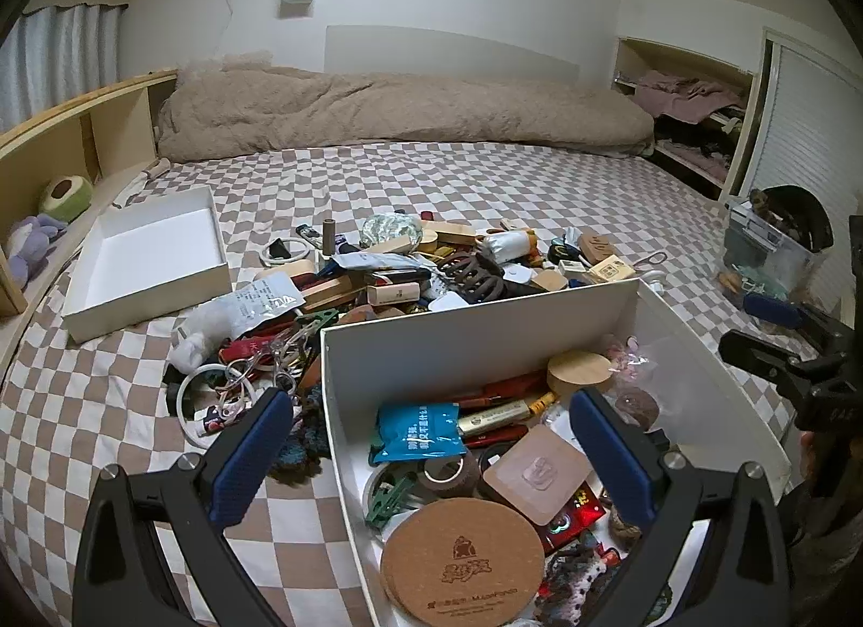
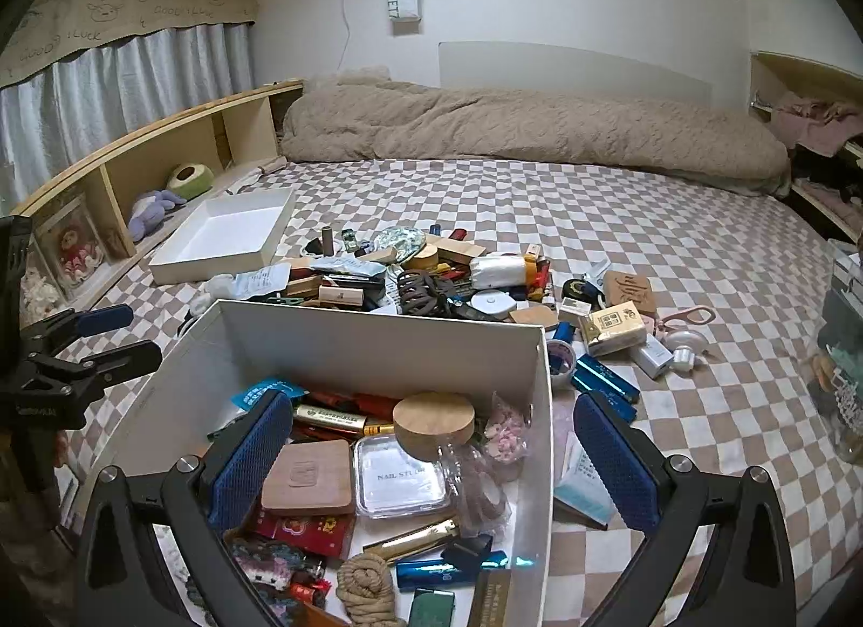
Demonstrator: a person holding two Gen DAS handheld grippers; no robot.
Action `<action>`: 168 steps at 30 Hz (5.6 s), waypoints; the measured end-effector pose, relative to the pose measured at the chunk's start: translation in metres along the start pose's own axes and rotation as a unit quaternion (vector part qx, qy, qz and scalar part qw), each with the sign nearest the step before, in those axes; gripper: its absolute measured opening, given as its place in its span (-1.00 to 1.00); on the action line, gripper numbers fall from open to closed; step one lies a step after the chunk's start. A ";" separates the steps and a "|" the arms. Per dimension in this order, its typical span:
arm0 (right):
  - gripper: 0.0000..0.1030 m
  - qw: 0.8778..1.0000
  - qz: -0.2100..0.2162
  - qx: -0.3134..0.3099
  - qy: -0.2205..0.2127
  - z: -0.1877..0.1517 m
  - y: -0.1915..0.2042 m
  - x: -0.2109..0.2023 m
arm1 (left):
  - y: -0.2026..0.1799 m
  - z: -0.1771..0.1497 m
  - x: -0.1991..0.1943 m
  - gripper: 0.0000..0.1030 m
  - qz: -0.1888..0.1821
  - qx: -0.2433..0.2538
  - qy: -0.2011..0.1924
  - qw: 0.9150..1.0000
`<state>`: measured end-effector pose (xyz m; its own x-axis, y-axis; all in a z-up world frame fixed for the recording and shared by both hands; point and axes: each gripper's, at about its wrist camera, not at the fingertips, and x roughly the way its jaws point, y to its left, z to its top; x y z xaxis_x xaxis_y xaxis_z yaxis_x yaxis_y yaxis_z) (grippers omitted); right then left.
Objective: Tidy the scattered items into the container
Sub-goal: 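Move both open tools back from the box toward the pile, then move the left tool toward the white ring while the right tool approaches the blue lighters, then lower the left tool over the white ring and close on it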
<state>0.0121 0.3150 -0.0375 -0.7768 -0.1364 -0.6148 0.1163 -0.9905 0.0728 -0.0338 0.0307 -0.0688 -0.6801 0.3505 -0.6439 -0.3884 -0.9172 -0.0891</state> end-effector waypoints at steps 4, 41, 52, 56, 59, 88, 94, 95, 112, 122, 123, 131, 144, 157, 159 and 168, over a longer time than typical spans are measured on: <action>1.00 1.000 -0.003 -0.001 -0.008 0.001 -0.006 -0.002 | 0.005 0.001 0.000 1.00 0.007 -0.003 -0.002 1.000; 1.00 0.989 -0.049 0.138 -0.002 0.011 -0.136 0.022 | 0.108 0.007 0.009 1.00 0.107 -0.100 0.010 0.989; 1.00 0.987 -0.073 0.137 0.033 -0.001 -0.161 0.050 | 0.155 -0.007 0.044 1.00 0.164 -0.119 0.068 0.977; 1.00 0.986 -0.081 0.137 0.045 -0.004 -0.167 0.064 | 0.169 -0.017 0.056 1.00 0.158 -0.142 0.083 0.974; 1.00 0.984 -0.074 0.149 0.059 -0.008 -0.174 0.080 | 0.176 -0.022 0.065 1.00 0.164 -0.150 0.091 0.971; 1.00 0.976 -0.090 0.107 0.164 -0.038 -0.189 0.185 | 0.237 -0.046 0.132 1.00 0.243 -0.200 0.167 0.934; 1.00 0.975 -0.103 0.112 0.162 -0.040 -0.194 0.185 | 0.251 -0.055 0.118 1.00 0.311 -0.191 0.167 0.916; 1.00 0.974 -0.109 0.115 0.161 -0.041 -0.196 0.184 | 0.254 -0.058 0.115 1.00 0.322 -0.189 0.166 0.913; 1.00 0.952 -0.158 0.227 0.131 -0.056 -0.250 0.158 | 0.288 -0.087 0.068 1.00 0.378 -0.247 0.152 0.879; 1.00 0.947 -0.173 0.241 0.120 -0.063 -0.259 0.147 | 0.259 -0.077 0.063 1.00 0.328 -0.194 0.140 0.914; 1.00 0.948 -0.173 0.239 0.120 -0.064 -0.259 0.146 | 0.256 -0.075 0.063 1.00 0.317 -0.191 0.138 0.919; 1.00 0.948 -0.126 0.282 0.080 -0.071 -0.272 0.134 | 0.234 -0.068 0.089 1.00 0.266 -0.160 0.139 0.940; 1.00 0.950 -0.163 0.241 0.110 -0.068 -0.256 0.144 | 0.235 -0.073 0.119 1.00 0.274 -0.137 0.137 0.942; 1.00 0.968 -0.153 0.120 0.157 -0.047 -0.203 0.176 | 0.234 -0.075 0.120 1.00 0.279 -0.131 0.128 0.942; 1.00 0.967 -0.168 0.096 0.165 -0.047 -0.195 0.184 | 0.235 -0.076 0.120 1.00 0.280 -0.130 0.127 0.942; 1.00 0.950 -0.186 0.191 0.163 -0.045 -0.250 0.178 | 0.234 -0.077 0.120 1.00 0.281 -0.129 0.127 0.943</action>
<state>-0.1273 0.5390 -0.2008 -0.4807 0.1735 -0.8596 -0.4097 -0.9111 0.0452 -0.1586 -0.1561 -0.2255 -0.5508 -0.2304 -0.8022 0.1742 -0.9717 0.1595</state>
